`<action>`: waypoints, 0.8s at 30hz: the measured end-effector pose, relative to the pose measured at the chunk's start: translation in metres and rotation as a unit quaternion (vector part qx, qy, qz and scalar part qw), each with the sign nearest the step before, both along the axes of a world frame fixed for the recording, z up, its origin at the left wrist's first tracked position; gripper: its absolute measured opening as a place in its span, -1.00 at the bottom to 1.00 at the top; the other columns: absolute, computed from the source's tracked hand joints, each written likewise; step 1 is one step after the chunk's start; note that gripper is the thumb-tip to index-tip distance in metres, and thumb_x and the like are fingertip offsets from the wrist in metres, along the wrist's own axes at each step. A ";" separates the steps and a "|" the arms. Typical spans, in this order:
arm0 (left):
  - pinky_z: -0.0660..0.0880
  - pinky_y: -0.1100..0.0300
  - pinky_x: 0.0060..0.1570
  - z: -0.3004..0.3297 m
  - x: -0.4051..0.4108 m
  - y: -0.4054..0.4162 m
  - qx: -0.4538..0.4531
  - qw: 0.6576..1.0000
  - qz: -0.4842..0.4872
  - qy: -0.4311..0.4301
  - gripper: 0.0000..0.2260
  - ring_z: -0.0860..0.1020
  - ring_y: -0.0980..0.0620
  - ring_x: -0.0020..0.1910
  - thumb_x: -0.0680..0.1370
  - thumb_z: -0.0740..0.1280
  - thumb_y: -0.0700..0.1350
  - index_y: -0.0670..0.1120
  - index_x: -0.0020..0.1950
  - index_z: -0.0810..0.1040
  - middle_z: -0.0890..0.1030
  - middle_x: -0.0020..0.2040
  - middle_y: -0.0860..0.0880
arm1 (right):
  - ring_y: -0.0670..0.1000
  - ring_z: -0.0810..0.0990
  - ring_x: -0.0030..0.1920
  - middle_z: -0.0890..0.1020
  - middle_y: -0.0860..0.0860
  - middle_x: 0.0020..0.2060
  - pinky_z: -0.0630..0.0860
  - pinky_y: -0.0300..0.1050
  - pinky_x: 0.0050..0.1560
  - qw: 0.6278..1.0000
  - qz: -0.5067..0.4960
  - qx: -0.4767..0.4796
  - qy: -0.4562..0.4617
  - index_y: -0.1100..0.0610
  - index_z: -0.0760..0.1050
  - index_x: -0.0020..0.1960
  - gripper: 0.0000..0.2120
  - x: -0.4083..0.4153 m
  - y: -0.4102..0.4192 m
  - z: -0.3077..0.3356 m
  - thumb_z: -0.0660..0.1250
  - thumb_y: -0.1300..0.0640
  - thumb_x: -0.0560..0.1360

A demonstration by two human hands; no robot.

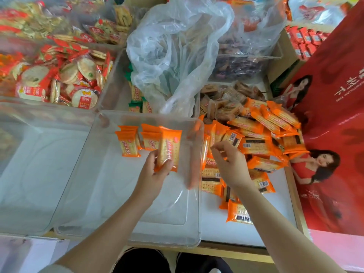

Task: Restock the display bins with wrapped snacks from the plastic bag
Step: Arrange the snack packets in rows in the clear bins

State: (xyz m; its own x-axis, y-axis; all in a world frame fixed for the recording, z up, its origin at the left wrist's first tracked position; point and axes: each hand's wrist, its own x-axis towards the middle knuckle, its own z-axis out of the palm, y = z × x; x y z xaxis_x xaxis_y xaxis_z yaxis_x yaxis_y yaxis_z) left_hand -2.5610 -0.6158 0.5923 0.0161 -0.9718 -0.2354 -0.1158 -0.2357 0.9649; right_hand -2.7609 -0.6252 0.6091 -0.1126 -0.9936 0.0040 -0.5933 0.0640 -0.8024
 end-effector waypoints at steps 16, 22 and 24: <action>0.47 0.11 -0.03 -0.104 0.046 -0.059 0.059 0.986 0.132 -0.077 -0.70 0.57 -0.10 0.04 0.47 0.41 -0.07 -0.18 0.11 0.49 0.61 0.02 -0.10 | 0.08 0.38 0.32 0.46 -0.02 0.26 0.26 -0.05 0.31 0.883 0.224 0.106 0.398 0.04 0.34 0.30 -0.56 -0.019 0.006 -0.075 0.36 0.05 0.45; 0.41 0.09 -0.12 -0.111 0.057 -0.054 -0.024 0.939 0.126 -0.318 -0.84 0.51 -0.18 -0.01 0.50 0.37 -0.16 -0.23 0.00 0.54 0.54 0.01 -0.22 | -0.02 0.51 0.07 0.56 -0.05 0.09 0.39 -0.21 0.07 0.943 0.178 0.101 0.263 0.03 0.38 0.28 -0.56 -0.047 0.016 -0.050 0.37 0.02 0.44; 0.34 0.12 -0.17 -0.103 0.056 -0.053 -0.006 0.932 0.146 -0.331 -0.83 0.50 -0.16 -0.03 0.51 0.37 -0.13 -0.23 -0.02 0.51 0.54 -0.03 -0.19 | -0.03 0.53 -0.20 0.60 0.00 -0.14 0.40 -0.30 -0.25 0.970 0.139 0.116 0.162 0.01 0.43 0.12 -0.76 -0.053 0.018 -0.036 0.29 0.02 0.46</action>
